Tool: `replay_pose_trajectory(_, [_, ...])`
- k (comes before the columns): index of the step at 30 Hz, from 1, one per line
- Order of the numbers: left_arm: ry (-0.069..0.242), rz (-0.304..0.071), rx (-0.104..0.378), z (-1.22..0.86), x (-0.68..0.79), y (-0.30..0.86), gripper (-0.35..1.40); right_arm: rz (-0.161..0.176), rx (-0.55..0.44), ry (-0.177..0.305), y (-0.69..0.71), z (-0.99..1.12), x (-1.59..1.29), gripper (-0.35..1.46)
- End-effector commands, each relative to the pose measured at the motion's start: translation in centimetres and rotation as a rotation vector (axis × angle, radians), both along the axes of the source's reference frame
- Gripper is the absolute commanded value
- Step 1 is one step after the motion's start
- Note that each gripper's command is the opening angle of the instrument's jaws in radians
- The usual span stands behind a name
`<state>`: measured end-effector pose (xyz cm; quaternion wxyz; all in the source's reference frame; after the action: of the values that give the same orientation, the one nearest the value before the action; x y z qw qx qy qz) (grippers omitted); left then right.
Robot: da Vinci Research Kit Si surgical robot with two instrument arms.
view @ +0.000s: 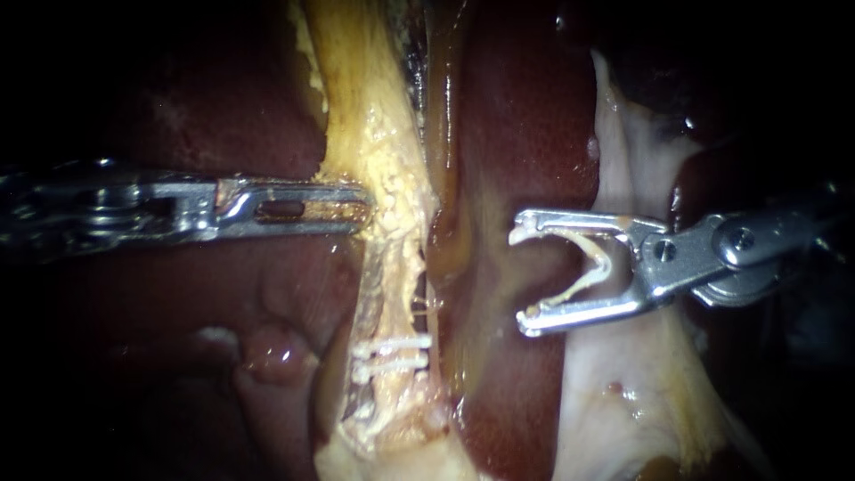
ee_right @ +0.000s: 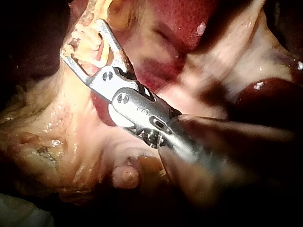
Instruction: Clipping third clip left tube
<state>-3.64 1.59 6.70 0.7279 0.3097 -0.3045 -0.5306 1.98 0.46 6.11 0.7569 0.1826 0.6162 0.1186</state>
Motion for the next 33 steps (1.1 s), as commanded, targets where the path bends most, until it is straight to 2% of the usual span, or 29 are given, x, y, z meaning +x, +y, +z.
replay_pose_trajectory(1, [0.0, 0.0, 0.0, 0.0, 0.0, 0.0, -0.35, -0.002, 0.001, 0.002, 0.0, 0.0, 0.0, 0.6])
replay_pose_trajectory(6, [-0.003, 0.004, 0.003, -0.04, 0.05, 0.02, -0.35, -0.008, 0.001, 0.007, -0.02, 0.02, 0.03, 0.6])
replay_pose_trajectory(9, [0.0, 0.002, 0.003, -0.16, 0.17, 0.13, -0.35, -0.016, 0.0, 0.013, -0.05, 0.07, 0.08, 0.6])
replay_pose_trajectory(12, [0.009, -0.019, -0.005, -0.37, 0.35, 0.3, -0.35, -0.029, -0.002, 0.022, -0.11, 0.16, 0.15, 0.6])
replay_pose_trajectory(16, [-0.003, -0.064, -0.021, -0.67, 0.59, 0.49, -0.35, -0.05, 0.07, 0.023, -0.22, 0.32, 0.31, 0.6])
replay_pose_trajectory(17, [-0.008, -0.079, -0.018, -0.75, 0.65, 0.54, -0.35, -0.064, 0.114, 0.011, -0.25, 0.39, 0.38, 0.6])
replay_pose_trajectory(20, [-0.012, -0.093, -0.031, -0.91, 0.77, 0.61, -0.35, -0.079, 0.213, -0.019, -0.33, 0.55, 0.53, 0.6])
replay_pose_trajectory(25, [-0.019, -0.103, -0.045, -1.08, 0.86, 0.65, -0.35, -0.107, 0.374, -0.064, -0.34, 0.82, 0.85, 0.6])
replay_pose_trajectory(33, [-0.015, -0.105, -0.048, -1.19, 0.86, 0.61, -0.35, -0.143, 0.488, -0.099, -0.28, 1.26, 1.19, 0.57])
